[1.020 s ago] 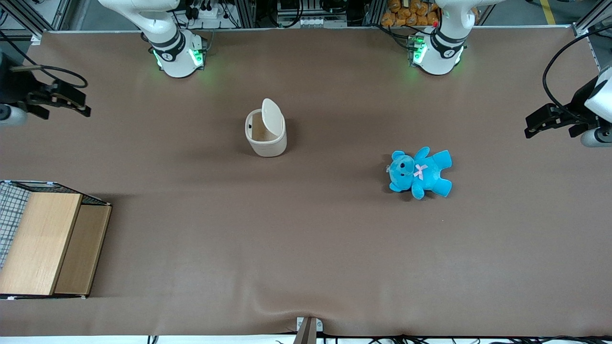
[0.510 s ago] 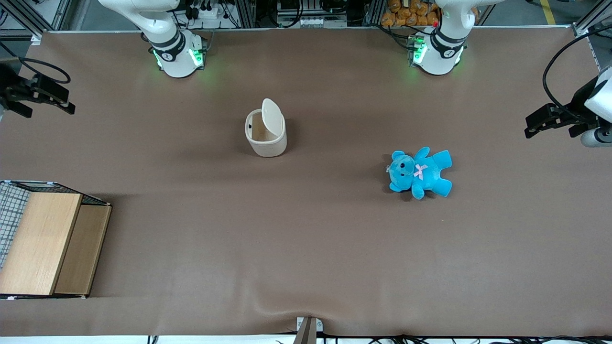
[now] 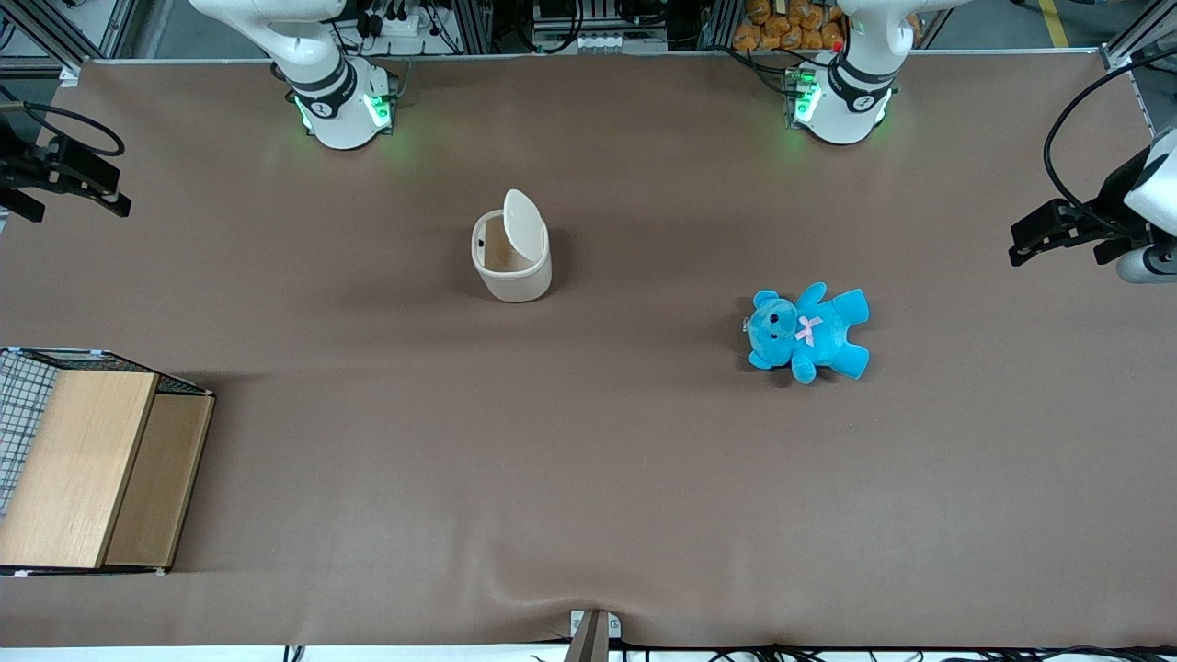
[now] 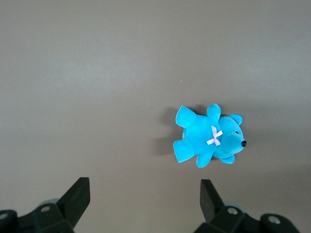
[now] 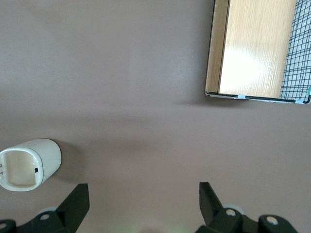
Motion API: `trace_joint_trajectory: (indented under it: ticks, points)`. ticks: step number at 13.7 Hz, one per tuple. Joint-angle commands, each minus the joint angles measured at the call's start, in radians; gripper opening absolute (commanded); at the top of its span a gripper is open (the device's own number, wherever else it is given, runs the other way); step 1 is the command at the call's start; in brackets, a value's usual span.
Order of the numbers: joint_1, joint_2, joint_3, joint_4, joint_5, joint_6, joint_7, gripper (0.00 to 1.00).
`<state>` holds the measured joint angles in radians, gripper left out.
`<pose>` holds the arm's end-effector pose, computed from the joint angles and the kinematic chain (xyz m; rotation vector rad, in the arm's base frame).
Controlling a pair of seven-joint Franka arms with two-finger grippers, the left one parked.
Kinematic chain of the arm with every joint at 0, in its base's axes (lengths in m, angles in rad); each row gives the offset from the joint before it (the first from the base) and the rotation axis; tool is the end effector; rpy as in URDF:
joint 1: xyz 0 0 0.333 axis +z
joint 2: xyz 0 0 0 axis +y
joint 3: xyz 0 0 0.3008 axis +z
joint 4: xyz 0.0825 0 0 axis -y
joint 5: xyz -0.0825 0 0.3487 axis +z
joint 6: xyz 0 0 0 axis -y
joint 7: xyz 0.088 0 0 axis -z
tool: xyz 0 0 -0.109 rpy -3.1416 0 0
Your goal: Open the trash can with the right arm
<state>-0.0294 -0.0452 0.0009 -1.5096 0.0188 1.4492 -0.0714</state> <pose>0.4930 -0.0118 0.6460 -3.1214 -0.0703 0.0222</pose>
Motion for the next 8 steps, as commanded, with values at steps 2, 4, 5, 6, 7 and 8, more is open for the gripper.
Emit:
trace_joint_trajectory:
  ticks: [2,4,5,6,7,8]
  points:
    - [-0.003,-0.005,0.001,-0.029,-0.02,0.036,-0.002,1.0]
    - [-0.003,-0.008,-0.009,-0.049,-0.02,0.056,-0.002,1.0]
    - [-0.003,-0.008,-0.009,-0.046,-0.02,0.054,-0.002,1.0]
    - [-0.001,-0.005,-0.009,-0.041,-0.02,0.048,-0.002,1.0]
    - [-0.001,-0.002,-0.01,-0.041,-0.02,0.045,-0.001,1.0]
    - [-0.003,-0.001,-0.016,-0.037,-0.019,0.045,0.001,1.0]
